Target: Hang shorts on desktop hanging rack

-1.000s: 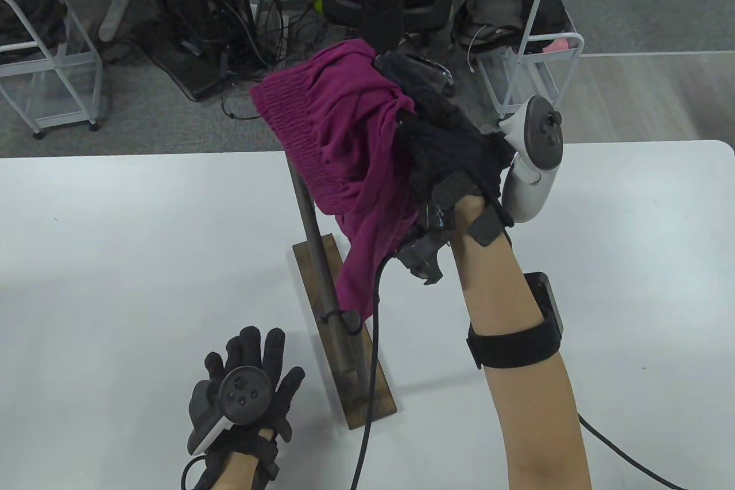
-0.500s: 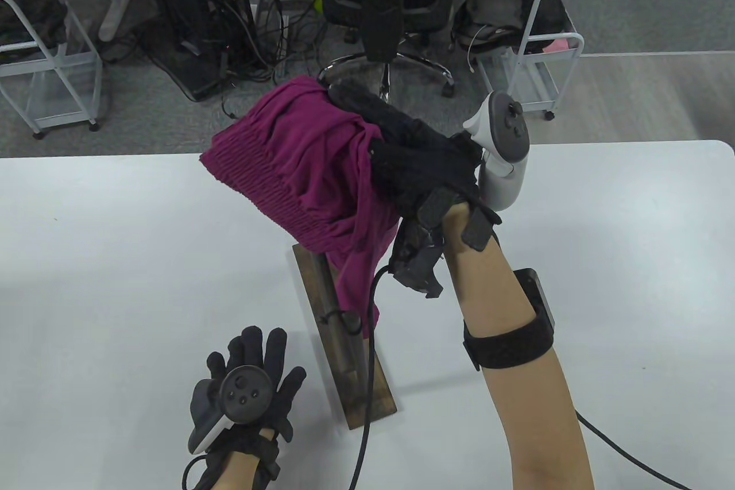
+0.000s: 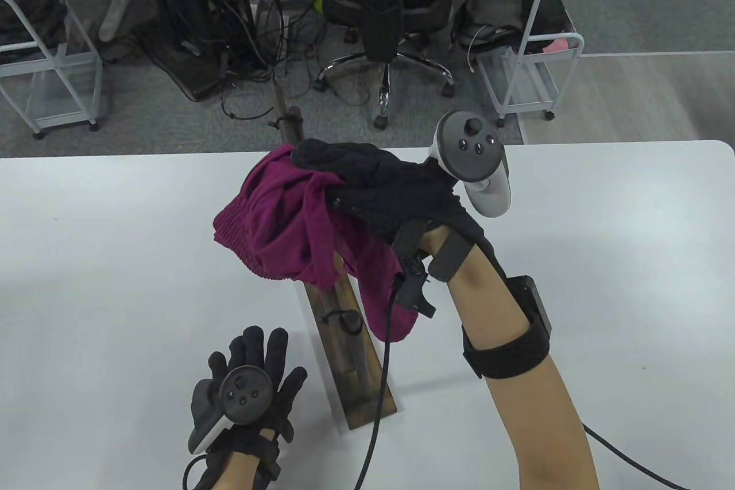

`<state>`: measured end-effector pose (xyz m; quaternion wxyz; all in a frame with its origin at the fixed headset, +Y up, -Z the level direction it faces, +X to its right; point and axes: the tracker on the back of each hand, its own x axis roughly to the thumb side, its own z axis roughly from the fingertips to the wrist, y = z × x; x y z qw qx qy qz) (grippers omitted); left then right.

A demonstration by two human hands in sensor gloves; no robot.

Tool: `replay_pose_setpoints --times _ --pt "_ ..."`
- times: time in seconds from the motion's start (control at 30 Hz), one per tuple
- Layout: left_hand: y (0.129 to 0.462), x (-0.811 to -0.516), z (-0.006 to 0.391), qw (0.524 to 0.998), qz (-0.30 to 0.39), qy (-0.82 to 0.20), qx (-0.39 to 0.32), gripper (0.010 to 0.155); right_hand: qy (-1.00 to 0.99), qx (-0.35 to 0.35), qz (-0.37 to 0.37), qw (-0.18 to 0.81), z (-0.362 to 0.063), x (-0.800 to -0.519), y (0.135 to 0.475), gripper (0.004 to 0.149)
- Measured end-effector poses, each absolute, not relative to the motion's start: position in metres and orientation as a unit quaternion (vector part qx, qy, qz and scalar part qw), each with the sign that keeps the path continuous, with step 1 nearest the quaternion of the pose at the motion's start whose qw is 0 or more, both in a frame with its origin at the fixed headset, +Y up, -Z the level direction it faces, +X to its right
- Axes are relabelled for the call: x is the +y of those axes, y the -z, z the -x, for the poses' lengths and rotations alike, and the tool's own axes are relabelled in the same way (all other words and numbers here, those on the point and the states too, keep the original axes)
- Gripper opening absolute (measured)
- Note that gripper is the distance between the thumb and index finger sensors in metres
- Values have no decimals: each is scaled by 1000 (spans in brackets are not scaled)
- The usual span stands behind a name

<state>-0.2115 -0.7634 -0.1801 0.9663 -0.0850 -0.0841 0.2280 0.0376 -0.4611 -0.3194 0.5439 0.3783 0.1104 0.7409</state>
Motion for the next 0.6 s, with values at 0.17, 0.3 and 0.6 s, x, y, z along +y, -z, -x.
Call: replay_pose_setpoints --times 0.17,0.3,0.6 --pt "180 -763 212 966 84 -229 -84 76 -782 113 -385 478 -33 -467 315 47" --pt "180 -763 212 966 84 -230 -85 76 -787 112 -394 462 -35 -472 313 46" --pt "179 -761 213 967 78 -227 -84 76 -790 84 -396 461 -50 -483 306 64"
